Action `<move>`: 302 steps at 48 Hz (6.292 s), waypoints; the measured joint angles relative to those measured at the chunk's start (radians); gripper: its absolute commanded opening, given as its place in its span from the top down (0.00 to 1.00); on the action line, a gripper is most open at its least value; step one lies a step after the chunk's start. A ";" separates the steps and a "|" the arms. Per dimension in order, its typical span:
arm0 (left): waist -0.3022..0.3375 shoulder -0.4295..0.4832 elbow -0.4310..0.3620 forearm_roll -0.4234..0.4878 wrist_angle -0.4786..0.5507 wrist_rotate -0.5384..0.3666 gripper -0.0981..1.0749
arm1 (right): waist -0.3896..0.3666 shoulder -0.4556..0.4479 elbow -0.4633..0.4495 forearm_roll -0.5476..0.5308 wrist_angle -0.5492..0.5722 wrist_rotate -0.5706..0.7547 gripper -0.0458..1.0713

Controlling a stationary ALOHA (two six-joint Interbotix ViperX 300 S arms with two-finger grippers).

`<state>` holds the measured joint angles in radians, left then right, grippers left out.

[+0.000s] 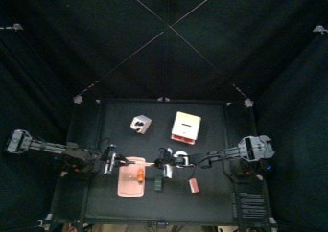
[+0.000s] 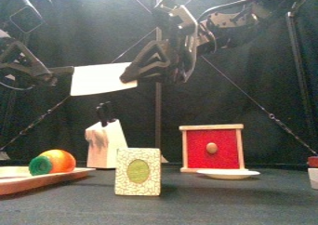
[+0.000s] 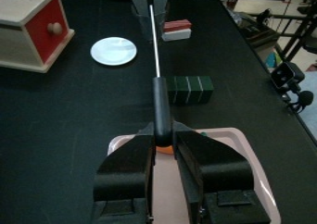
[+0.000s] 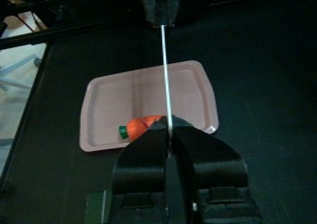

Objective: Cut carrot

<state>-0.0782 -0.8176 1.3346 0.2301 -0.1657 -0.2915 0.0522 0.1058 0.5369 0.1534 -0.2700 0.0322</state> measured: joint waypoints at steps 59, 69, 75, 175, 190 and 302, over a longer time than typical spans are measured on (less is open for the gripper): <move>-0.137 -0.028 -0.249 -0.118 0.609 -0.009 0.55 | -0.031 0.009 -0.064 -0.120 0.089 -0.006 0.71; -0.137 -0.040 -0.285 -0.074 0.666 -0.032 0.55 | -0.041 0.008 -0.077 -0.135 0.114 -0.008 0.70; -0.137 -0.041 -0.285 -0.067 0.667 -0.095 0.55 | -0.044 0.008 -0.083 -0.137 0.129 -0.008 0.65; -0.446 0.029 -0.265 0.466 0.828 -0.764 0.56 | -0.069 0.035 -0.229 -0.011 0.443 -0.015 0.59; -0.445 0.031 -0.262 0.460 0.825 -0.767 0.56 | -0.120 0.063 -0.307 0.242 0.634 -0.114 0.59; -0.472 0.322 -0.193 0.276 0.584 -0.897 0.56 | -0.031 0.242 -0.253 0.597 0.471 -0.805 0.59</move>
<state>-0.5507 -0.4955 1.1413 0.5062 0.4188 -1.1888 0.0215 0.3482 0.2838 0.7501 0.2010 -0.7731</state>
